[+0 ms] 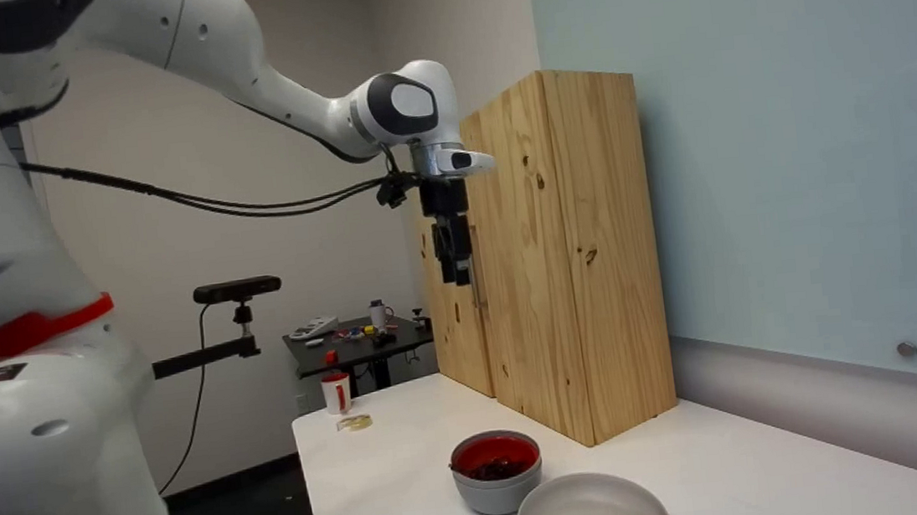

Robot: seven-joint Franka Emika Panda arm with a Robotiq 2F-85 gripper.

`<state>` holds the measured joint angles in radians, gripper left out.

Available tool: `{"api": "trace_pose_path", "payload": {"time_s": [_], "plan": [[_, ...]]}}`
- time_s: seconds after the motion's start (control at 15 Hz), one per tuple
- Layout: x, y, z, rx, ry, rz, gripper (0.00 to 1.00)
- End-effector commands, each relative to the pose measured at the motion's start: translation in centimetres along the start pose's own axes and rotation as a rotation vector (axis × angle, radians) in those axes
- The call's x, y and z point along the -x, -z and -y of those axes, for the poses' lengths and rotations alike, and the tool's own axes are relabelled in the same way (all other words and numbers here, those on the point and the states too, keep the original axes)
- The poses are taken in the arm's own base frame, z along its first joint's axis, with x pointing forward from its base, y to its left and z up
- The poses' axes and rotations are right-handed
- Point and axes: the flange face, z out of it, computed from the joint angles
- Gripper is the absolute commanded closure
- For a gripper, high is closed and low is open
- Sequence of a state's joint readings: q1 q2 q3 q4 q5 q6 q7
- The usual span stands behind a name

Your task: Remove the black cable from the orange bowl and put it on the table

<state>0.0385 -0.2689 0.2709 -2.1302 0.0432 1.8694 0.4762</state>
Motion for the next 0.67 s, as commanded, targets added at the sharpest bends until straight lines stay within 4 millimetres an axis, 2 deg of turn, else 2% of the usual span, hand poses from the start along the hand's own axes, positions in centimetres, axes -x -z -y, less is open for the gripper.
{"api": "trace_pose_path", "payload": {"time_s": [0.0, 0.27, 0.4, 0.6], "plan": [[-1.7, -3.1, 1.0, 0.054, -0.008, 0.163, 0.00], [-2.4, -5.6, 2.5, 0.089, 0.234, 0.115, 0.00], [-2.8, -6.1, 3.7, 0.105, 0.330, 0.076, 0.00], [-3.3, -7.0, 4.7, 0.056, 0.359, 0.023, 0.00]]}}
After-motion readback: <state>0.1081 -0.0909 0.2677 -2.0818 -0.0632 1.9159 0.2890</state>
